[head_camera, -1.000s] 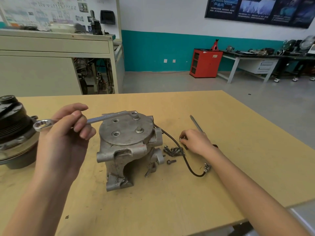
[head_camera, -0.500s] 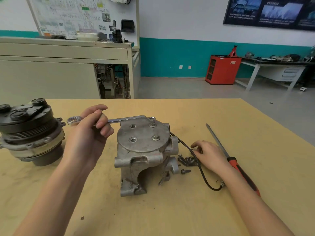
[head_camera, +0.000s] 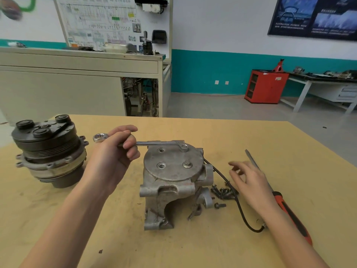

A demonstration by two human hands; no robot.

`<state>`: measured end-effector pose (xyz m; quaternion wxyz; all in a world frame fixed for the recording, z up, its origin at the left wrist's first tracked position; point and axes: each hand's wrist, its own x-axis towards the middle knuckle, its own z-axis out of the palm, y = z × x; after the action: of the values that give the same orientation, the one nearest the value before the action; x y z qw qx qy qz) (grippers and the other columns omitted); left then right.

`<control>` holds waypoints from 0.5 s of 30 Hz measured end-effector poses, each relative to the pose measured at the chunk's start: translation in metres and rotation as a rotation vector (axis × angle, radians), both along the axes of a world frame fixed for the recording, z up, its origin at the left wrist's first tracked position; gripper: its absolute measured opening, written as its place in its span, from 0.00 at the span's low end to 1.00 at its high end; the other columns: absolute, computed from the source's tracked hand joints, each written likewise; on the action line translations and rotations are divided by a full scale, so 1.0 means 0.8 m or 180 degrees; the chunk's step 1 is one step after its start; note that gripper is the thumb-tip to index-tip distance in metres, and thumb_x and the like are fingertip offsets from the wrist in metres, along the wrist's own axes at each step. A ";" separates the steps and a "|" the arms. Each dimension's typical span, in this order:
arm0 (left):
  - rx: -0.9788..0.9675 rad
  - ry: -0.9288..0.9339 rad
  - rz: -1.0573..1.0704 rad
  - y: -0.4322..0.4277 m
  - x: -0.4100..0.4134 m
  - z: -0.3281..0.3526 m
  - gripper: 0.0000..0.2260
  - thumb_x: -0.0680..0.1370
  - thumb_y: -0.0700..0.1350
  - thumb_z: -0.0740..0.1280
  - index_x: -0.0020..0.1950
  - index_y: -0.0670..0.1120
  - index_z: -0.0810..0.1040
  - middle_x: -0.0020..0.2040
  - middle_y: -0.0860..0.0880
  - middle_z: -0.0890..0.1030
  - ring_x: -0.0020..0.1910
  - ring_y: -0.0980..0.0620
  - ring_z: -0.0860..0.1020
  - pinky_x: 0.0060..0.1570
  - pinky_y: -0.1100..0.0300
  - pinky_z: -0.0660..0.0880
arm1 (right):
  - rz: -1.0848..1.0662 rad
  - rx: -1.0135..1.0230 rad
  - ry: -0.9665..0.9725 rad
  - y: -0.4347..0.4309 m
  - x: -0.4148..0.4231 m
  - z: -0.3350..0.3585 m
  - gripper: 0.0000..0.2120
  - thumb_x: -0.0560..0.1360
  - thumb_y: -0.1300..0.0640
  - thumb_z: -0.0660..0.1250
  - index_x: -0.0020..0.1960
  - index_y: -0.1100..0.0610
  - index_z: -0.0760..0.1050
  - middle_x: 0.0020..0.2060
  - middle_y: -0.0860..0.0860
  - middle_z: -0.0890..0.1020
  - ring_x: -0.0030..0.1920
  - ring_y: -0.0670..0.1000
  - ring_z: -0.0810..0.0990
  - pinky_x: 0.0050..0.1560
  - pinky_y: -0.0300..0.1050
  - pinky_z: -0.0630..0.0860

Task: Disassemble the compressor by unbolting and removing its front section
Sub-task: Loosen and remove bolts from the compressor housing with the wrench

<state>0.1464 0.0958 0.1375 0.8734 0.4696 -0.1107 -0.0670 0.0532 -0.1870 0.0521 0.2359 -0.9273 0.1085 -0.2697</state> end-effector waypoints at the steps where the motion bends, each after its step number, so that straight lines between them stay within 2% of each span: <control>1: 0.0009 -0.0019 0.0005 0.000 -0.002 -0.001 0.12 0.81 0.36 0.54 0.45 0.42 0.75 0.24 0.52 0.65 0.21 0.55 0.63 0.22 0.66 0.65 | 0.0168 0.0394 -0.0387 0.009 -0.002 0.009 0.12 0.77 0.51 0.63 0.60 0.47 0.74 0.51 0.43 0.78 0.53 0.41 0.76 0.55 0.40 0.73; 3: 0.0031 -0.0097 0.0023 0.001 -0.009 -0.005 0.12 0.81 0.36 0.55 0.44 0.42 0.76 0.25 0.52 0.66 0.22 0.55 0.64 0.23 0.66 0.65 | 0.0788 0.1140 -0.0565 0.032 -0.003 0.026 0.16 0.75 0.41 0.61 0.62 0.40 0.69 0.57 0.37 0.76 0.57 0.35 0.73 0.56 0.30 0.69; 6: 0.0167 -0.0394 0.0033 0.002 -0.029 -0.011 0.15 0.80 0.36 0.57 0.40 0.45 0.80 0.26 0.52 0.67 0.24 0.55 0.66 0.25 0.66 0.67 | 0.1679 0.1522 -0.0002 0.063 -0.002 0.027 0.31 0.69 0.31 0.60 0.69 0.36 0.57 0.69 0.32 0.64 0.68 0.34 0.64 0.67 0.32 0.64; 8: 0.0590 -0.0800 0.0108 0.002 -0.046 -0.013 0.12 0.77 0.39 0.61 0.39 0.48 0.82 0.27 0.52 0.69 0.26 0.55 0.68 0.27 0.67 0.67 | 0.1849 0.1570 0.0198 0.072 -0.002 0.022 0.32 0.70 0.33 0.62 0.70 0.33 0.52 0.70 0.31 0.61 0.70 0.34 0.59 0.72 0.42 0.61; 10: 0.1242 -0.1277 0.0250 0.000 -0.064 -0.011 0.07 0.72 0.46 0.65 0.41 0.50 0.83 0.27 0.52 0.71 0.28 0.54 0.70 0.29 0.67 0.67 | 0.1853 0.1652 0.0217 0.072 -0.003 0.020 0.32 0.69 0.34 0.64 0.69 0.31 0.52 0.70 0.29 0.61 0.71 0.35 0.59 0.72 0.49 0.61; 12: 0.1680 -0.1698 0.0258 -0.004 -0.079 -0.007 0.08 0.71 0.51 0.64 0.41 0.53 0.83 0.26 0.52 0.72 0.28 0.56 0.71 0.29 0.67 0.67 | 0.1854 0.1721 0.0246 0.072 -0.005 0.018 0.32 0.69 0.34 0.64 0.68 0.27 0.52 0.69 0.28 0.61 0.71 0.35 0.59 0.72 0.51 0.63; 15: 0.2021 -0.2106 0.0209 -0.009 -0.095 -0.002 0.05 0.72 0.50 0.67 0.42 0.53 0.82 0.28 0.56 0.75 0.28 0.61 0.73 0.29 0.72 0.67 | 0.1887 0.1743 0.0255 0.074 -0.006 0.014 0.32 0.68 0.34 0.63 0.67 0.24 0.50 0.70 0.30 0.61 0.71 0.35 0.59 0.72 0.51 0.62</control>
<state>0.0703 0.0885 0.1362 0.6057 0.7132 -0.3427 0.0836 0.0481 -0.1274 0.0635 0.5373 -0.8310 -0.0867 -0.1148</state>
